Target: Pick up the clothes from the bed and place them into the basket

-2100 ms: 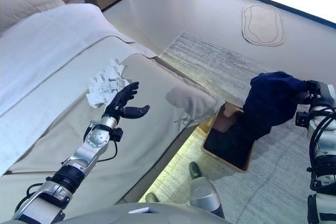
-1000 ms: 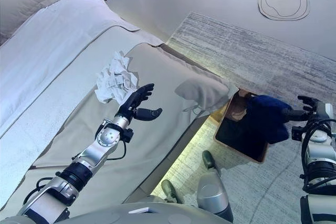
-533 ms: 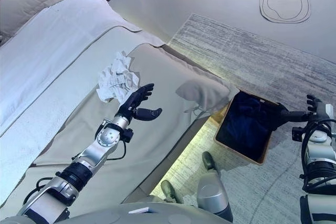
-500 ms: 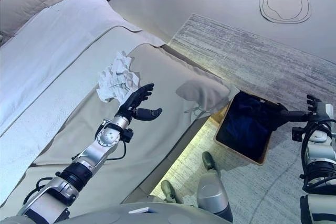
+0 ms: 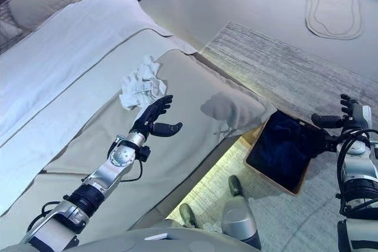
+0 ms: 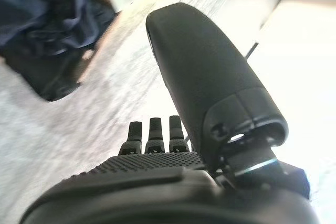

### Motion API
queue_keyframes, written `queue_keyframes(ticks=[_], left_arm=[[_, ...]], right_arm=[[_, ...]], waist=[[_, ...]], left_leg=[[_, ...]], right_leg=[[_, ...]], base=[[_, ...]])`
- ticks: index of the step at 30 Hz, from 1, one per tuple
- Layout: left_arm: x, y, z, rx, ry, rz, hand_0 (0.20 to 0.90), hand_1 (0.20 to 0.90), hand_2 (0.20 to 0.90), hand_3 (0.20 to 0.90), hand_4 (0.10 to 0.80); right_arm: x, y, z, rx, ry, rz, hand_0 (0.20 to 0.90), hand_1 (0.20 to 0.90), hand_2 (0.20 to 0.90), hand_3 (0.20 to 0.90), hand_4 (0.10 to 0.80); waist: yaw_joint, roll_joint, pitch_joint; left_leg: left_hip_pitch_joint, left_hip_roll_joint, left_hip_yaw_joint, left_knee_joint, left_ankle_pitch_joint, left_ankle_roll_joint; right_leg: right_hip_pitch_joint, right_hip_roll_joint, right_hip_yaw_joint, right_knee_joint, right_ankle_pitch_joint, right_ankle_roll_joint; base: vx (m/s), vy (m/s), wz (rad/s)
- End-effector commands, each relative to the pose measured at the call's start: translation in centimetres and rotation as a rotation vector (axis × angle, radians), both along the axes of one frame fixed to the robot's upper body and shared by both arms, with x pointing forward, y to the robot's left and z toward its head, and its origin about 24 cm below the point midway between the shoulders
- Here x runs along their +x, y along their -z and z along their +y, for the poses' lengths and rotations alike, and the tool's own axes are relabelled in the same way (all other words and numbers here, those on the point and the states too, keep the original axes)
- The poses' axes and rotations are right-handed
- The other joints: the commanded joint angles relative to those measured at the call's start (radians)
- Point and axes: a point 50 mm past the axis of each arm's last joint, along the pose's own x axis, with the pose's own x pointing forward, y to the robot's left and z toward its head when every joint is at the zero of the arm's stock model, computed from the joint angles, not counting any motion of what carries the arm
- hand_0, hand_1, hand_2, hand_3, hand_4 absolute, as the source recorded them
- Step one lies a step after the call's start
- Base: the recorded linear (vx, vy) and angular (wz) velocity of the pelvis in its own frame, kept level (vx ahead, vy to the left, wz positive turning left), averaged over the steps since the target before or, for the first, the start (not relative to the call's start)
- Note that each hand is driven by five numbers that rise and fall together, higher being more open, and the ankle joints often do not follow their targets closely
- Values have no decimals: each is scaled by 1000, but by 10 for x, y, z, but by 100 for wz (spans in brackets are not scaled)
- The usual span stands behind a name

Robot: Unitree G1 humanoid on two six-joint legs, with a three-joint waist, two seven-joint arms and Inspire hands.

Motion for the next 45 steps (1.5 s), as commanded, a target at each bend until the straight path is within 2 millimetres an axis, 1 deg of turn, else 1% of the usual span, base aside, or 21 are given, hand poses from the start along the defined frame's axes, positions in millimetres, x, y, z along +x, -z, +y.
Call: queue_keyframes(ticks=[1,8,10,13,16,17,20,23,25,26,27,28,29,30,31,32,33,34,36,39,45], left_arm=[[9,-25,17,7,-76,-154,900,900,900,900,800],[2,-20,39,0,-182,-130,900,900,900,900,800],[1,-19,44,-11,-204,-129,900,900,900,900,800],[2,-22,42,-31,-188,-144,900,900,900,900,800],[4,-24,41,-40,-175,-152,900,900,900,900,800],[4,-25,43,-45,-194,-154,900,900,900,900,800],[-1,-22,48,-26,-214,-141,900,900,900,900,800],[-9,-19,59,1,-221,-101,900,900,900,900,800],[-14,-17,66,29,-214,-84,900,900,900,900,800],[-15,-17,68,47,-206,-79,900,900,900,900,800],[-15,-17,68,50,-206,-78,900,900,900,900,800],[-14,-18,69,53,-194,-79,900,900,900,900,800],[-9,-23,67,45,-182,-97,900,900,900,900,800],[-2,-33,62,36,-169,-139,900,900,900,900,800],[3,-39,58,28,-157,-166,900,900,900,900,800],[4,-40,58,26,-158,-168,900,900,900,900,800],[7,-43,56,-1,-163,-175,900,900,900,900,800],[11,-46,49,-20,-149,-193,900,900,900,900,800],[12,-47,44,-26,-128,-201,900,900,900,900,800],[8,-50,36,-52,-69,-233,900,900,900,900,800],[2,-64,33,-77,-20,-344,900,900,900,900,800]], right_arm=[[32,-34,25,-62,-102,-201,900,900,900,900,800],[45,-32,46,-19,-178,-216,900,900,900,900,800],[49,-30,51,-18,-202,-201,900,900,900,900,800],[48,-27,54,-33,-208,-190,900,900,900,900,800],[53,-28,60,3,-215,-222,900,900,900,900,800],[58,-30,67,-6,-235,-228,900,900,900,900,800],[67,-35,76,-69,-255,-224,900,900,900,900,800],[74,-37,86,-56,-272,-224,900,900,900,900,800],[73,-37,87,-112,-267,-231,900,900,900,900,800],[73,-40,88,-173,-272,-227,900,900,900,900,800],[74,-41,88,-185,-271,-228,900,900,900,900,800],[76,-44,89,-227,-268,-217,900,900,900,900,800],[80,-51,90,-256,-261,-222,900,900,900,900,800],[88,-66,91,-287,-248,-244,900,900,900,900,800],[93,-79,90,-311,-225,-261,900,900,900,900,800],[94,-82,89,-316,-222,-263,900,900,900,900,800],[98,-95,88,-343,-215,-272,900,900,900,900,800],[101,-112,86,-393,-203,-285,900,900,900,900,800],[102,-120,84,-403,-191,-293,900,900,900,900,800],[102,-148,73,-446,-151,-324,900,900,900,900,800],[105,-195,71,-501,-99,-391,900,900,900,900,800]], waist=[[55,-89,-102],[124,-109,-107],[141,-124,-109],[164,-143,-91],[186,-142,-61],[197,-141,-58],[225,-140,-62],[254,-130,-69],[259,-124,-62],[258,-122,-56],[257,-123,-54],[252,-124,-43],[249,-125,-30],[245,-125,-10],[243,-121,4],[243,-121,5],[251,-124,12],[262,-125,22],[267,-122,31],[285,-106,55],[320,-57,140]], left_leg=[[-33,-33,-74,38,-61,-5],[-56,-36,-140,27,-40,-9],[-75,-35,-156,69,-45,-19],[-145,-54,-164,206,-42,-28],[-166,-57,-160,177,-47,-9],[-156,-67,-185,153,-46,3],[-129,-78,-192,123,-53,23],[-113,-87,-202,106,-53,48],[-107,-104,-240,114,-60,74],[-108,-111,-272,121,-62,80],[-107,-113,-277,123,-63,81],[-104,-114,-299,132,-71,77],[-105,-116,-318,144,-80,72],[-112,-117,-338,161,-97,70],[-130,-115,-356,182,-108,74],[-135,-114,-356,187,-109,74],[-166,-112,-357,207,-103,68],[-197,-104,-342,219,-88,53],[-209,-99,-338,222,-83,46],[-256,-109,-367,226,-68,30],[-360,-132,-392,264,-49,26]], right_leg=[[16,-14,-117,14,-41,-5],[34,-21,-174,11,-57,-22],[39,-24,-187,12,-62,-31],[47,-37,-210,26,-66,-44],[42,-52,-236,64,-74,-33],[41,-57,-235,71,-74,-28],[45,-73,-254,95,-82,-18],[38,-80,-268,193,-125,-15],[-38,-85,-240,396,-115,8],[-84,-81,-209,436,-82,15],[-91,-82,-204,443,-80,17],[-111,-88,-175,406,-62,19],[-121,-100,-157,353,-44,21],[-142,-110,-135,287,-31,22],[-151,-95,-102,280,-50,16],[-147,-92,-101,276,-55,14],[-129,-84,-112,263,-74,9],[-106,-85,-153,246,-88,2],[-95,-83,-172,240,-97,-5],[-116,-71,-195,250,-122,-24],[-228,-94,-245,351,-157,-47]], base=[[-21,-19,40],[0,-54,34],[39,-31,41],[3,-4,47],[2,77,60],[57,164,42],[130,136,21],[174,129,7],[175,65,5],[135,-13,13],[143,-91,22],[107,-131,30],[82,-185,45],[33,-203,58],[4,-161,55],[-12,-174,73],[-39,-170,84],[-35,-156,73],[22,-90,25],[-6,-58,33],[-37,2,15]])
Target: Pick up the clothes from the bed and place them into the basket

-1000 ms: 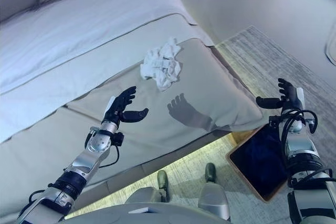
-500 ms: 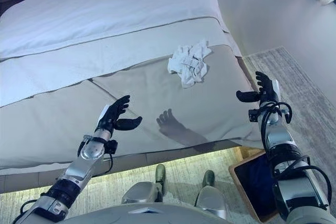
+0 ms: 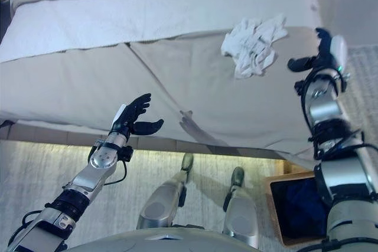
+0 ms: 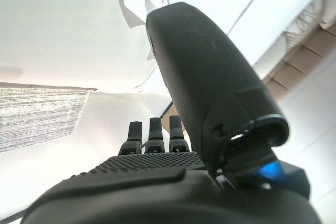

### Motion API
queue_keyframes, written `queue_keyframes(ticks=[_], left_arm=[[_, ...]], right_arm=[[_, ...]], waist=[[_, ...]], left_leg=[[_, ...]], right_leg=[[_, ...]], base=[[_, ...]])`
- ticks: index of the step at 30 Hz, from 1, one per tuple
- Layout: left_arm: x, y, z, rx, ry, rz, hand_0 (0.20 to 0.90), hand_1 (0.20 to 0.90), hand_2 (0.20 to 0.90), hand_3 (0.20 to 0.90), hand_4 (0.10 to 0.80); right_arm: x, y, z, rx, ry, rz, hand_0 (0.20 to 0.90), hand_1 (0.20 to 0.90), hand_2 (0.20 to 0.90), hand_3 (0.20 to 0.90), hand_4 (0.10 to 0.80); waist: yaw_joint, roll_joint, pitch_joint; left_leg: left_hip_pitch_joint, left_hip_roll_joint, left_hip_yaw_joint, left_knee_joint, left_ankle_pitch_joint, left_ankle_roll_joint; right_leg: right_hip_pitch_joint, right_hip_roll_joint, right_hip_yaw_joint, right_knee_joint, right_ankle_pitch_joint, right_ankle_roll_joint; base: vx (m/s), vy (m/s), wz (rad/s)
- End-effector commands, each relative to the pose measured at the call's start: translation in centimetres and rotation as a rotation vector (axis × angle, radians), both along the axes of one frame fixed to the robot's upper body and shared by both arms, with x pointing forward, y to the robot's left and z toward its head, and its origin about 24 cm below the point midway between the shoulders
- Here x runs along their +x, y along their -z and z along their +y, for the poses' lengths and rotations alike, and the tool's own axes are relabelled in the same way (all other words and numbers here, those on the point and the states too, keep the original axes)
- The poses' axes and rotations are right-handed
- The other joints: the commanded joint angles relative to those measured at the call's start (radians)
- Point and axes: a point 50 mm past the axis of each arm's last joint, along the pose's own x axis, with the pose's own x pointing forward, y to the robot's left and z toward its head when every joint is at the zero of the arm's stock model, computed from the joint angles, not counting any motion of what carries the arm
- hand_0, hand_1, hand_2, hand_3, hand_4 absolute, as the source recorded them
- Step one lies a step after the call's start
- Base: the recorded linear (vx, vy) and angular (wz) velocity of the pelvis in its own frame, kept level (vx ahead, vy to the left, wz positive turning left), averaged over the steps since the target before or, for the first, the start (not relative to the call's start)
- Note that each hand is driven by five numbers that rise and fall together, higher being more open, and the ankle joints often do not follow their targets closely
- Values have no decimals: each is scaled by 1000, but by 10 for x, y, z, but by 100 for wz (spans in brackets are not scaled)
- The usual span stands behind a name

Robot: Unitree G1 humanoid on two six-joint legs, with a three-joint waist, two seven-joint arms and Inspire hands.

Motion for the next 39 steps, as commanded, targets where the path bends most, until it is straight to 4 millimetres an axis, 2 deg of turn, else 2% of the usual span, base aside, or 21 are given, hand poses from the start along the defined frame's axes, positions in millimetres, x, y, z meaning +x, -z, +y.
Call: queue_keyframes(ticks=[1,4,7,8,9,15,17,18,21,30,34,39], left_arm=[[9,-59,-7,-50,74,-319,900,900,900,900,800],[8,-64,-11,-79,72,-359,900,900,900,900,800],[8,-71,-14,-106,59,-400,900,900,900,900,800],[8,-73,-13,-108,55,-410,900,900,900,900,800],[8,-74,-14,-110,54,-417,900,900,900,900,800],[6,-81,-22,-123,51,-446,900,900,900,900,800],[4,-80,-26,-129,66,-446,900,900,900,900,800],[0,-76,-26,-136,61,-438,900,900,900,900,800],[-3,-76,-26,-149,54,-446,900,900,900,900,800],[-16,-76,-14,-134,28,-453,900,900,900,900,800],[-21,-77,-8,-141,8,-473,900,900,900,900,800],[-25,-79,-2,-133,10,-475,900,900,900,900,800]], right_arm=[[-1,-72,6,-165,4,-203,900,900,900,900,800],[1,-86,9,-186,22,-224,900,900,900,900,800],[3,-97,18,-203,36,-246,900,900,900,900,800],[4,-100,20,-206,39,-254,900,900,900,900,800],[4,-102,22,-202,42,-263,900,900,900,900,800],[6,-111,34,-79,7,-353,900,900,900,900,800],[4,-117,33,-69,15,-374,900,900,900,900,800],[3,-119,31,-53,20,-392,900,900,900,900,800],[1,-127,32,-29,14,-440,900,900,900,900,800],[-12,-157,20,40,74,-558,900,900,900,900,800],[-17,-168,17,123,70,-641,900,900,900,900,800],[-27,-183,17,241,26,-787,900,900,900,900,800]], waist=[[16,-32,6],[24,-11,44],[33,-5,89],[36,-6,99],[38,-5,100],[53,0,100],[56,13,100],[58,20,100],[66,28,100],[103,34,100],[117,38,100],[128,38,100]], left_leg=[[-28,-58,59,167,-171,22],[-84,-83,45,220,-178,27],[-155,-101,63,305,-203,39],[-171,-101,65,328,-223,39],[-212,-103,72,350,-214,44],[-419,-103,81,478,-242,55],[-462,-105,82,494,-242,59],[-473,-106,84,509,-268,61],[-521,-109,87,536,-272,67],[-671,-110,75,663,-296,80],[-700,-112,66,687,-298,87],[-724,-116,62,717,-299,82]], right_leg=[[-51,-11,-50,114,-47,-63],[-105,-18,-62,172,-68,-77],[-179,-33,-73,259,-93,-86],[-195,-34,-73,286,-114,-83],[-233,-42,-80,308,-103,-90],[-414,-56,-73,462,-144,-102],[-460,-56,-68,496,-158,-109],[-476,-52,-54,529,-192,-104],[-523,-56,-56,568,-207,-108],[-660,-64,-62,720,-261,-128],[-686,-64,-65,754,-275,-133],[-702,-69,-69,791,-289,-136]], base=[[-18,23,7],[-4,41,23],[-13,10,18],[-38,-23,16],[-42,-29,9],[-24,-53,10],[48,-29,10],[86,-36,10],[18,-36,5],[14,-77,4],[21,-58,5],[35,-64,9]])
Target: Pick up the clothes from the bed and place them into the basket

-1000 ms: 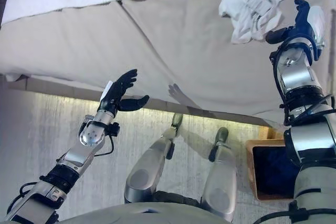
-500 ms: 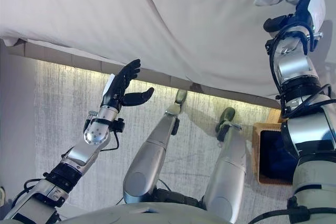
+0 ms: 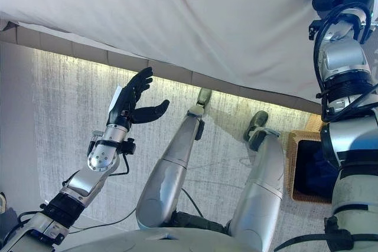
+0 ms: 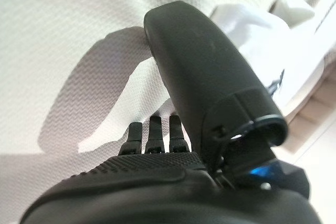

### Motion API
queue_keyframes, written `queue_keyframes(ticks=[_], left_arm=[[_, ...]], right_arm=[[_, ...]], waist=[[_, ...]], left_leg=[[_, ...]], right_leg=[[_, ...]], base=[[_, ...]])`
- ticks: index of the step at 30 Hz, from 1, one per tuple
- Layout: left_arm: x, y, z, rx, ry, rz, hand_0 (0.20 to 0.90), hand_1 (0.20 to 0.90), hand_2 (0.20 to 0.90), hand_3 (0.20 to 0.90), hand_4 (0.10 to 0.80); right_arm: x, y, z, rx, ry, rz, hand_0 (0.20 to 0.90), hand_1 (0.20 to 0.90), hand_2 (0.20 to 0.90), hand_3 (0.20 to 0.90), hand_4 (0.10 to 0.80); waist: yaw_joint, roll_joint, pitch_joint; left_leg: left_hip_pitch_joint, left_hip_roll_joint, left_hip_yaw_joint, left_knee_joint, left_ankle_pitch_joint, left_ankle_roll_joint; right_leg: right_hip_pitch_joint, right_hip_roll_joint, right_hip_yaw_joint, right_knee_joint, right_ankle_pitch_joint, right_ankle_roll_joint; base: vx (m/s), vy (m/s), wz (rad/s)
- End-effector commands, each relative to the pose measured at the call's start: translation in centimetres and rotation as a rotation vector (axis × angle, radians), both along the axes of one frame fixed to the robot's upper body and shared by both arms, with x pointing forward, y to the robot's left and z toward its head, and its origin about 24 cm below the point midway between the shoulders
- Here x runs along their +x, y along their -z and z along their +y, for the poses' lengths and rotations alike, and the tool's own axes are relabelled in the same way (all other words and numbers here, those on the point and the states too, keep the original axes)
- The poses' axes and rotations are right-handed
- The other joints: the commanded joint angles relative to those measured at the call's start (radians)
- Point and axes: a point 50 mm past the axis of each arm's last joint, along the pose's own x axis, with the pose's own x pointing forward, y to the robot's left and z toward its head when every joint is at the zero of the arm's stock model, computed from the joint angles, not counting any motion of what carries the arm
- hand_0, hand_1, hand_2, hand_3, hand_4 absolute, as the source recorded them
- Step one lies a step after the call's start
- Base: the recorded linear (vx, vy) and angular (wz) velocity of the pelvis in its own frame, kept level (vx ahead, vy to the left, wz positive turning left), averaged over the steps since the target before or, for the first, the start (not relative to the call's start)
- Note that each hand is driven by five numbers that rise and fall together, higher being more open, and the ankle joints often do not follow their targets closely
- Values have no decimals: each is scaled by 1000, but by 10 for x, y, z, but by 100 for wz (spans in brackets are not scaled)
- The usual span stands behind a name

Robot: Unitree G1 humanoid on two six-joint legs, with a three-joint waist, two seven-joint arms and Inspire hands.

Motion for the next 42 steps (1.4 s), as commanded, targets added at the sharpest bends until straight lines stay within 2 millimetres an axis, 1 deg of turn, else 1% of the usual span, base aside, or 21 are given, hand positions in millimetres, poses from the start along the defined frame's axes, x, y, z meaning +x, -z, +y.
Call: queue_keyframes(ticks=[1,4,8,10,13,17,22,23,24,25,29,35,42], left_arm=[[-9,-33,11,-40,-1,-182,900,900,900,900,800],[-12,-33,13,-32,2,-195,900,900,900,900,800],[-14,-33,15,-36,-7,-199,900,900,900,900,800],[-15,-32,16,-34,-5,-196,900,900,900,900,800],[-17,-30,17,-31,-2,-185,900,900,900,900,800],[-17,-29,22,-22,9,-180,900,900,900,900,800],[-20,-30,25,-16,11,-192,900,900,900,900,800],[-20,-31,25,-15,8,-192,900,900,900,900,800],[-21,-31,26,-16,4,-194,900,900,900,900,800],[-21,-30,27,-20,0,-195,900,900,900,900,800],[-22,-31,26,-23,4,-203,900,900,900,900,800],[-21,-36,22,-11,18,-228,900,900,900,900,800],[-16,-37,20,-18,19,-231,900,900,900,900,800]], right_arm=[[-35,-89,-1,-78,-17,-388,900,900,900,900,800],[-37,-95,1,-48,-48,-448,900,900,900,900,800],[-42,-102,5,27,-112,-577,900,900,900,900,800],[-45,-105,7,55,-158,-633,900,900,900,900,800],[-48,-108,12,105,-278,-738,900,900,900,900,800],[-44,-98,6,111,-279,-697,900,900,900,900,800],[-44,-98,-7,130,-264,-664,900,900,900,900,800],[-43,-97,-9,128,-244,-648,839,839,839,829,729],[-42,-95,-13,125,-204,-612,427,427,427,348,248],[-42,-95,-15,115,-166,-594,300,300,300,200,100],[-43,-96,-21,91,-68,-544,300,300,300,200,100],[-38,-93,-18,49,-49,-485,300,300,300,200,100],[-30,-78,-22,40,-58,-390,300,300,300,200,100]], waist=[[48,28,-33],[54,22,-33],[60,19,-33],[62,20,-33],[66,23,-33],[70,15,-33],[79,12,-33],[80,13,-33],[83,15,-33],[84,17,-33],[90,19,-33],[89,11,-33],[75,-2,-33]], left_leg=[[17,-20,115,125,-163,93],[24,-20,109,130,-166,93],[30,-19,108,137,-170,91],[34,-22,108,139,-170,89],[47,-23,108,142,-173,86],[70,-24,102,142,-177,83],[94,-23,96,129,-172,82],[94,-24,97,129,-172,81],[95,-26,96,131,-172,78],[95,-27,95,132,-171,78],[98,-29,94,129,-169,79],[118,-29,92,122,-176,84],[206,-20,106,99,-194,81]], right_leg=[[48,62,-62,66,-48,-30],[59,65,-70,65,-51,-35],[70,67,-77,71,-57,-38],[76,67,-78,73,-61,-40],[92,63,-83,78,-67,-42],[120,61,-91,75,-71,-43],[148,62,-100,63,-69,-45],[150,61,-101,64,-70,-46],[151,59,-102,67,-72,-48],[150,57,-101,71,-73,-49],[155,56,-106,69,-75,-54],[172,59,-112,50,-67,-53],[262,61,-113,-2,-57,-49]], base=[[32,-40,2],[37,-35,3],[24,-28,0],[16,-7,0],[37,-17,1],[19,-25,2],[0,0,0],[0,0,0],[0,-14,3],[2,-7,6],[0,-1,12],[-13,3,1],[-15,54,-6]])
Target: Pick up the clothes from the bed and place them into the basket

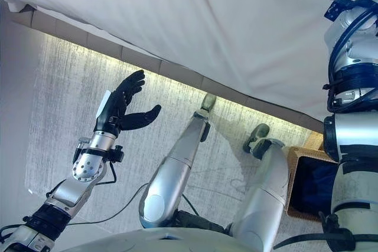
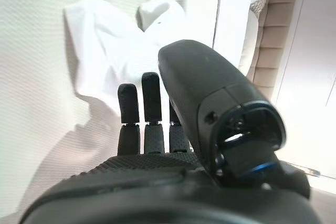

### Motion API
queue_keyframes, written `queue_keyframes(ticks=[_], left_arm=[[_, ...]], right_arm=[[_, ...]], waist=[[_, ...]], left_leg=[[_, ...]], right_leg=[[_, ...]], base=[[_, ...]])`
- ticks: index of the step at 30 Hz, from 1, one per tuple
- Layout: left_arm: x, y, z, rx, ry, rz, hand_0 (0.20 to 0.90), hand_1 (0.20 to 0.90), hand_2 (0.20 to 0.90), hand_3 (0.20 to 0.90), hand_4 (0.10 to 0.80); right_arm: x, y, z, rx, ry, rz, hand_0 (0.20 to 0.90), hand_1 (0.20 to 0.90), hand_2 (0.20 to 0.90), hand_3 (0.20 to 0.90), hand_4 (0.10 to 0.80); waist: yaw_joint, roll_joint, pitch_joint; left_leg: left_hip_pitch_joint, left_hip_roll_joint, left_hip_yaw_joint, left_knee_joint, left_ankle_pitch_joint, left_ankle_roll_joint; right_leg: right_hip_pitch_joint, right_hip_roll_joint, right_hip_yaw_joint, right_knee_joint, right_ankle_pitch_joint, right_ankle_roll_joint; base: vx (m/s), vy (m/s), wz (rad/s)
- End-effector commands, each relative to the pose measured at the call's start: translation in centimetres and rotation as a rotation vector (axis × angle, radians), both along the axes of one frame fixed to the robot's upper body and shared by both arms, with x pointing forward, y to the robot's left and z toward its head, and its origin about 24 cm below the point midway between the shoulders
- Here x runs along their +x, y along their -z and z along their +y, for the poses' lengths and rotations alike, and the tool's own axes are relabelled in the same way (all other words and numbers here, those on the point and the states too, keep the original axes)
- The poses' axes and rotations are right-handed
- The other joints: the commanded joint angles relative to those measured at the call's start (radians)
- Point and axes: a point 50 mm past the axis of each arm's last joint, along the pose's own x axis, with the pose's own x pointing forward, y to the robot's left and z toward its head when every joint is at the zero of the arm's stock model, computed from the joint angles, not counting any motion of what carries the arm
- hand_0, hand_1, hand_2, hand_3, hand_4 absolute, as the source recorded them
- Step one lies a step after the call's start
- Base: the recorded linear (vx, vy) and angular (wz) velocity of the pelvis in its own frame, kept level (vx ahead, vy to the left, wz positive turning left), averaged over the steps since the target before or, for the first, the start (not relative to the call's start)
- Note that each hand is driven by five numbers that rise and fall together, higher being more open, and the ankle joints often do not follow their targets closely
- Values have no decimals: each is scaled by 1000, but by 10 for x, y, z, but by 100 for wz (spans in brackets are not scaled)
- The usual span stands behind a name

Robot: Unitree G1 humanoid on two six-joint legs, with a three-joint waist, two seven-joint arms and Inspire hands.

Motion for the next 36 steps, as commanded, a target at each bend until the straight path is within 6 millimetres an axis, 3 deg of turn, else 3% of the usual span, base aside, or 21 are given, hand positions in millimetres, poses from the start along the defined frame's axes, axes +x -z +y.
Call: queue_keyframes(ticks=[1,10,16,18,30,31,32,36], left_arm=[[-1,-35,2,-62,0,-196,900,900,900,900,800],[11,-38,-3,-71,-10,-190,900,900,900,900,800],[18,-35,-2,-69,-40,-169,900,900,900,900,800],[19,-32,0,-64,-51,-155,900,900,900,900,800],[23,-21,2,-29,-62,-75,900,900,900,900,800],[23,-20,1,-27,-56,-73,900,900,900,900,800],[24,-20,0,-27,-51,-75,900,900,900,900,800],[29,-25,-7,-32,-24,-97,900,900,900,900,800]], right_arm=[[-27,-63,-12,-195,60,-154,300,300,300,200,100],[-24,-51,-25,-205,2,-58,300,300,300,200,100],[-20,-31,-31,-222,-67,26,300,300,300,200,100],[-19,-16,-34,-232,-97,73,300,300,300,200,100],[-27,12,-49,-246,-175,168,300,300,300,200,100],[-26,13,-49,-264,-176,188,738,738,738,711,611],[-25,13,-48,-288,-175,208,900,900,900,900,800],[-21,1,-40,-387,-121,235,900,900,900,900,800]], waist=[[3,-5,-34],[-28,-32,-34],[-47,-58,-38],[-57,-74,-65],[-88,-130,-168],[-89,-131,-171],[-90,-131,-171],[-86,-111,-138]], left_leg=[[120,-15,104,46,-174,61],[303,0,117,-55,-166,50],[413,19,129,-94,-178,46],[454,33,135,-139,-148,48],[616,74,156,-274,-140,38],[616,74,158,-275,-140,37],[607,73,159,-275,-133,37],[572,69,155,-244,-139,37]], right_leg=[[144,76,-86,-17,-34,-32],[322,75,-71,-159,4,-17],[438,73,-63,-241,22,-13],[491,78,-68,-317,69,-14],[674,104,-48,-529,125,20],[676,105,-47,-533,125,21],[670,104,-49,-536,132,20],[637,104,-52,-504,123,14]], base=[[13,71,-11],[4,87,-10],[15,75,-7],[-2,105,-14],[69,20,-10],[15,-10,-4],[0,0,0],[-55,-15,0]])
